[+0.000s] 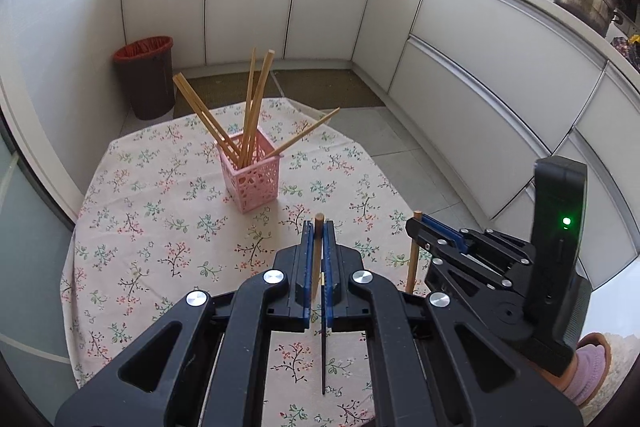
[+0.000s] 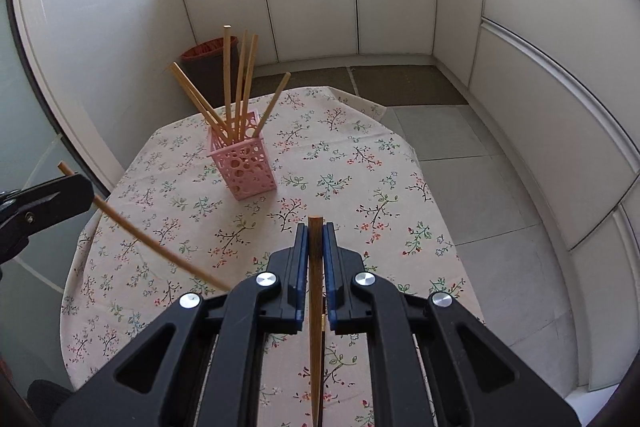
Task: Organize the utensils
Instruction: 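Carry both chopsticks upright into the pink holder and open both tools, then move both open tools over the two black-tipped chopsticks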
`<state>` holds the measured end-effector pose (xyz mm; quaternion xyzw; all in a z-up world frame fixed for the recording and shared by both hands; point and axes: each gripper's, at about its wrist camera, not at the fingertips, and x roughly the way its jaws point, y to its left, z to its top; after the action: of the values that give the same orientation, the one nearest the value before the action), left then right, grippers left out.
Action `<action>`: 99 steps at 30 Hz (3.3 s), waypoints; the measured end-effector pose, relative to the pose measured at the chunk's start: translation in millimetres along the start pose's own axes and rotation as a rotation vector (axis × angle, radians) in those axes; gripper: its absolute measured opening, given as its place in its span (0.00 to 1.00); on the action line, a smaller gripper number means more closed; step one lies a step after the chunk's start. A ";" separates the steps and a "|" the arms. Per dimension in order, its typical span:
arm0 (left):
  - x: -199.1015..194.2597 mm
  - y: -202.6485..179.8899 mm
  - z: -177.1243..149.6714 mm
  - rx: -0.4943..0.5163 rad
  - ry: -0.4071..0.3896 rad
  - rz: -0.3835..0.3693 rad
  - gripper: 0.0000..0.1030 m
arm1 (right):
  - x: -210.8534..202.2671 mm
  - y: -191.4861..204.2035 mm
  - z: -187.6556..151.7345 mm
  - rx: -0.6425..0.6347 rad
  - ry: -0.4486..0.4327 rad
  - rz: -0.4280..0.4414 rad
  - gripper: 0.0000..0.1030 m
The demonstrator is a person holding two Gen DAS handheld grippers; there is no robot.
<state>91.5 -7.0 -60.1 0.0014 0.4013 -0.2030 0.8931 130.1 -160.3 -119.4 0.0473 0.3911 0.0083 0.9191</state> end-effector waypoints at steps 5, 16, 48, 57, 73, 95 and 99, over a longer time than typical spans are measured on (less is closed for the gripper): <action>-28.3 -4.2 10.0 0.014 -0.049 0.010 0.04 | -42.3 6.4 15.6 -0.026 -0.043 0.038 0.07; -70.8 5.3 35.1 0.009 -0.110 0.021 0.04 | -108.0 17.9 77.2 -0.030 -0.108 0.171 0.08; 24.3 89.9 136.8 -0.134 -0.226 0.132 0.22 | -1.0 49.9 195.3 0.019 -0.248 0.235 0.08; 8.9 116.9 123.2 -0.183 -0.239 0.159 0.26 | 51.9 71.1 180.7 0.006 -0.232 0.232 0.10; -15.1 74.7 99.5 -0.139 -0.279 0.253 0.66 | -13.0 51.5 150.3 -0.004 -0.299 0.005 0.77; 42.0 10.4 31.3 -0.052 0.059 0.215 0.93 | -54.7 -55.7 16.8 0.185 -0.163 -0.125 0.94; 114.3 17.0 -0.8 -0.098 0.321 0.166 0.93 | -21.8 -94.6 -30.2 0.252 -0.029 -0.161 0.94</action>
<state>165.2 -32.6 -145.4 0.0235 0.5464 -0.1061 0.8305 91.2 -253.2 -133.4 0.1309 0.3781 -0.1154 0.9091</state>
